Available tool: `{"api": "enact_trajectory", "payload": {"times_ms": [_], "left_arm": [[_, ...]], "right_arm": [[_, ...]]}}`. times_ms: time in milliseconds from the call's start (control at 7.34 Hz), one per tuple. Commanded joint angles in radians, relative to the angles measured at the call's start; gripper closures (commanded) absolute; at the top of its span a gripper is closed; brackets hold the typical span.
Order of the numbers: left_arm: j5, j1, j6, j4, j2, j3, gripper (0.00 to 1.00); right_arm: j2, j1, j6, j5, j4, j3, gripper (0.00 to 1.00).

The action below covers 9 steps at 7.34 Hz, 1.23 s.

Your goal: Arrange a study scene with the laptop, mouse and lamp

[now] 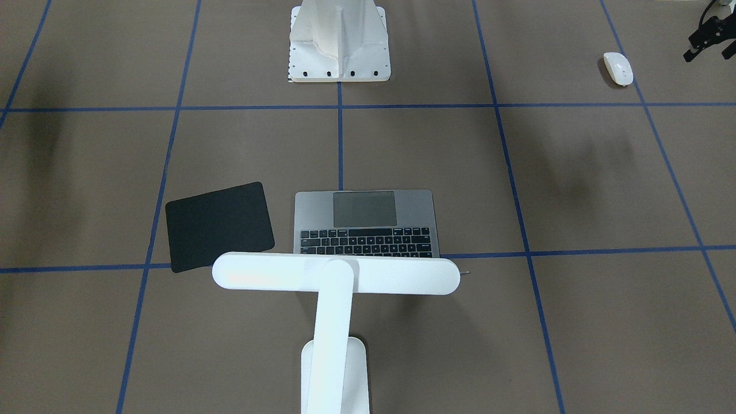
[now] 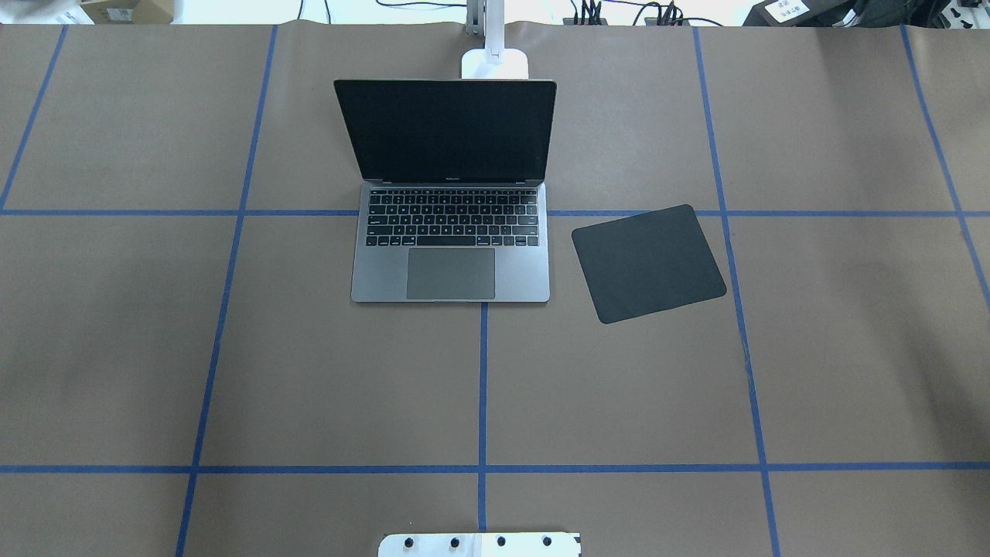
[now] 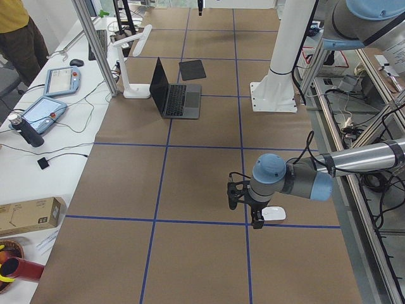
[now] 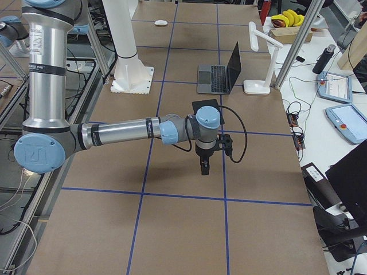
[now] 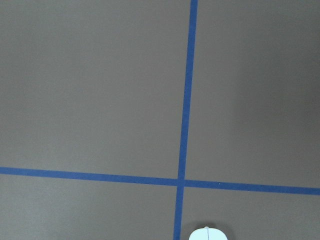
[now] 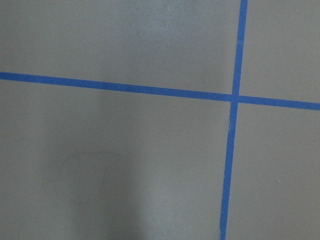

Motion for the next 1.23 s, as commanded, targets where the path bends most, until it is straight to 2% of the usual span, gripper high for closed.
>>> {"api": "enact_trajectory", "payload": {"times_ms": [0, 409, 681, 954, 1090], "left_arm": [[0.013, 0.168, -0.089, -0.017, -0.009, 0.005, 0.01], [0.011, 0.248, -0.104, -0.108, 0.054, 0.032, 0.01], [0.011, 0.314, -0.235, -0.228, 0.066, 0.069, 0.01], [0.010, 0.358, -0.319, -0.395, 0.066, 0.168, 0.01], [0.013, 0.430, -0.424, -0.443, 0.066, 0.172, 0.01]], "right_arm": [[0.002, 0.000, 0.001, -0.003, 0.000, -0.004, 0.00], [0.002, 0.000, 0.005, -0.003, 0.000, -0.002, 0.00], [0.002, 0.000, 0.007, -0.003, 0.000, -0.002, 0.00], [0.002, 0.000, 0.007, -0.006, 0.000, -0.002, 0.00], [0.002, 0.000, 0.007, -0.006, 0.002, -0.002, 0.00]]}}
